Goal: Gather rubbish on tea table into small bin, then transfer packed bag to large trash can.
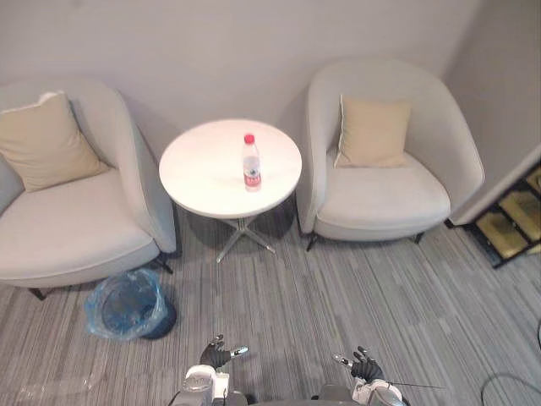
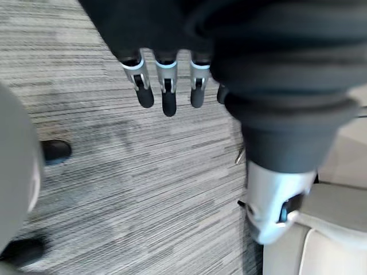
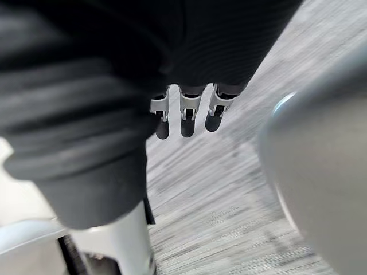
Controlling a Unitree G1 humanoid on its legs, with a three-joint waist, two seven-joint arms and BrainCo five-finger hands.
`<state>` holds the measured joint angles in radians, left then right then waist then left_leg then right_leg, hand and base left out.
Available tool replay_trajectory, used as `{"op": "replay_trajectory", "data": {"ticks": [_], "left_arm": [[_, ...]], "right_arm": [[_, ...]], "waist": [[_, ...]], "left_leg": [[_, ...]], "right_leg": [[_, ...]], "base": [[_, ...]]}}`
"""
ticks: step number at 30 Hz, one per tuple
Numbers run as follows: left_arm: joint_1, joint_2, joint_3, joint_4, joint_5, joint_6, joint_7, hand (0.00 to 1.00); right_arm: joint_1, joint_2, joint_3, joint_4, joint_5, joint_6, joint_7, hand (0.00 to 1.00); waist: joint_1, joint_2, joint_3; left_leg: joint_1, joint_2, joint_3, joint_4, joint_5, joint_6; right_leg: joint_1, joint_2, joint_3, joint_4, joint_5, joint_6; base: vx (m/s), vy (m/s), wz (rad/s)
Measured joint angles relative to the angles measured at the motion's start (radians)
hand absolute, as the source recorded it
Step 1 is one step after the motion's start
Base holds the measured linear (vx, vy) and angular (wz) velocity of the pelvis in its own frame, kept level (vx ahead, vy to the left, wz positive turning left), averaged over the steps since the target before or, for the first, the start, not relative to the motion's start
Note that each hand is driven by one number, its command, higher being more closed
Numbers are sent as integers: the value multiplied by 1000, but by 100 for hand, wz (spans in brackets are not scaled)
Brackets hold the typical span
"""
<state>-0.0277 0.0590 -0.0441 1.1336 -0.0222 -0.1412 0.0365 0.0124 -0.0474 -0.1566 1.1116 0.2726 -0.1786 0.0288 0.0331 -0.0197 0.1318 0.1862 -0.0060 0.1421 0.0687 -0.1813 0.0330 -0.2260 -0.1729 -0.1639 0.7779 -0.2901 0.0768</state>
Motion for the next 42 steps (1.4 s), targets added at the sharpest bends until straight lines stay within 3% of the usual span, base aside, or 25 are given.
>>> {"op": "replay_trajectory", "data": {"ticks": [2,3,4,5,6,8,9,11,13,15,17,18,19,21,22,26,27,30,31,33,36,37,38,39,42], "left_arm": [[0,-3,10,-2,0,0,0,0],[6,3,12,-2,0,0,0,0],[17,16,9,-2,0,-1,0,0],[17,17,12,1,1,-1,0,0],[12,-6,30,14,0,-2,0,0],[12,-33,57,15,0,-3,0,0],[10,-35,59,15,0,-2,0,0],[6,-44,69,-20,0,-3,-1,0],[6,-51,67,-27,0,-8,-1,0],[5,-63,64,-41,0,-8,-1,0],[1,-68,45,-43,0,-10,-2,0],[0,-68,31,-42,0,-10,-2,0],[-3,-64,22,-41,0,-9,-2,0],[-5,-51,11,-33,1,-8,-1,0],[-12,-35,6,-22,1,-8,-1,0],[-14,-20,5,-13,1,-6,-2,0],[-12,-13,2,-12,1,-5,-3,0],[-11,-13,-22,-2,2,-5,-4,0],[-7,-4,-46,0,3,-4,-5,0],[3,14,-68,1,6,-3,-6,0],[1,23,-67,10,8,-1,-5,0],[3,26,-68,10,10,-2,-5,0],[0,35,-59,15,20,-3,-5,0],[-3,34,-54,19,21,-3,-4,0],[11,4,-49,26,20,-6,-2,0]], "right_arm": [[-11,-15,1,-1,0,1,3,0],[-14,-16,2,2,0,0,3,0],[5,-9,3,7,0,1,3,0],[12,-9,3,8,0,1,3,0],[9,-35,-6,14,1,2,2,0],[7,-40,-4,17,0,6,1,0],[8,-42,-1,15,1,6,3,0],[21,-41,8,12,3,9,-1,0],[28,-36,12,11,4,9,-3,0],[26,-32,11,11,5,9,-3,0],[25,-30,11,12,5,9,-3,0],[26,-35,9,9,5,8,-3,0],[26,-34,3,12,5,10,-5,0],[28,-28,5,12,4,9,-8,0],[29,-18,5,17,3,9,-8,0],[28,-9,5,16,1,10,-7,0],[24,-6,5,16,0,9,-3,0],[19,-16,6,16,-15,10,0,0],[11,-24,13,16,-37,10,0,0],[22,-18,19,16,-38,9,0,0],[26,-14,22,15,-38,9,2,0],[28,-13,23,16,-38,9,2,0],[34,-1,22,20,-39,9,1,0],[32,0,19,22,-37,9,1,0],[28,-39,48,23,-39,8,-1,0]], "waist": [[-8,22,12],[-9,23,12],[-18,-4,0],[-23,-18,-3],[-27,33,1],[-22,60,-5],[-23,63,-5],[-14,54,7],[2,48,8],[3,39,8],[5,36,9],[5,48,2],[16,50,1],[12,29,-4],[13,11,1],[18,0,-1],[20,-1,-1],[20,17,-2],[13,17,-1],[-4,2,-7],[-12,-5,-9],[-19,-9,-11],[-23,-45,-18],[-23,-36,-16],[-19,33,-38]], "left_leg": [[20,39,-19,1,-16,-17],[27,52,-28,5,-20,-22],[26,41,-71,19,-48,-59],[30,38,-83,28,-73,-73],[42,76,-109,55,-101,-92],[-22,110,-115,203,-101,-93],[-42,115,-116,248,-100,-96],[-181,174,-79,579,-54,-156],[-215,202,2,632,-82,-131],[-253,195,56,571,-100,-111],[-274,151,61,365,-86,-111],[-271,124,44,170,2,-128],[-252,99,34,93,124,-126],[-215,66,36,38,140,-107],[-212,51,39,40,134,-97],[-156,28,49,14,122,-79],[-132,17,55,-7,114,-71],[-90,13,65,-54,97,-59],[-56,9,57,-56,97,-56],[-38,8,41,-52,95,-51],[-49,23,-5,-49,95,-51],[-62,21,-37,-41,93,-60],[-78,-8,-76,-15,76,-78],[-77,-6,-83,-12,76,-79],[-81,43,-108,-18,67,-94]], "right_leg": [[-18,47,12,-160,14,-9],[-16,77,46,-305,68,-7],[-9,84,119,-478,214,-25],[-13,83,125,-473,251,-28],[-8,106,92,-425,222,-46],[35,124,65,-468,188,-64],[46,127,60,-478,185,-68],[144,143,30,-539,167,-96],[208,141,19,-577,161,-106],[245,126,11,-613,163,-102],[266,106,9,-643,172,-88],[268,103,11,-657,173,-73],[281,99,27,-675,175,-51],[299,78,31,-704,178,-28],[310,63,31,-713,176,-21],[343,42,36,-706,176,-11],[337,30,37,-671,156,9],[244,14,47,-449,123,36],[178,-5,46,-264,124,35],[155,-18,45,-221,81,16],[127,27,92,-302,37,7],[124,58,148,-409,77,-2],[128,37,156,-466,117,-2],[137,39,148,-470,117,-3],[202,87,117,-581,158,-24]], "base": [[322,-151,39],[310,-206,50],[390,-273,64],[395,-265,66],[278,-174,33],[314,-221,22],[352,-282,36],[310,-203,36],[249,-85,12],[210,-29,10],[163,52,3],[212,138,-18],[222,140,-18],[243,129,5],[192,112,17],[137,110,-2],[68,60,-12],[49,82,-17],[66,83,8],[116,33,36],[118,-70,51],[86,-93,76],[95,-108,74],[115,-115,56],[140,-97,14]]}}
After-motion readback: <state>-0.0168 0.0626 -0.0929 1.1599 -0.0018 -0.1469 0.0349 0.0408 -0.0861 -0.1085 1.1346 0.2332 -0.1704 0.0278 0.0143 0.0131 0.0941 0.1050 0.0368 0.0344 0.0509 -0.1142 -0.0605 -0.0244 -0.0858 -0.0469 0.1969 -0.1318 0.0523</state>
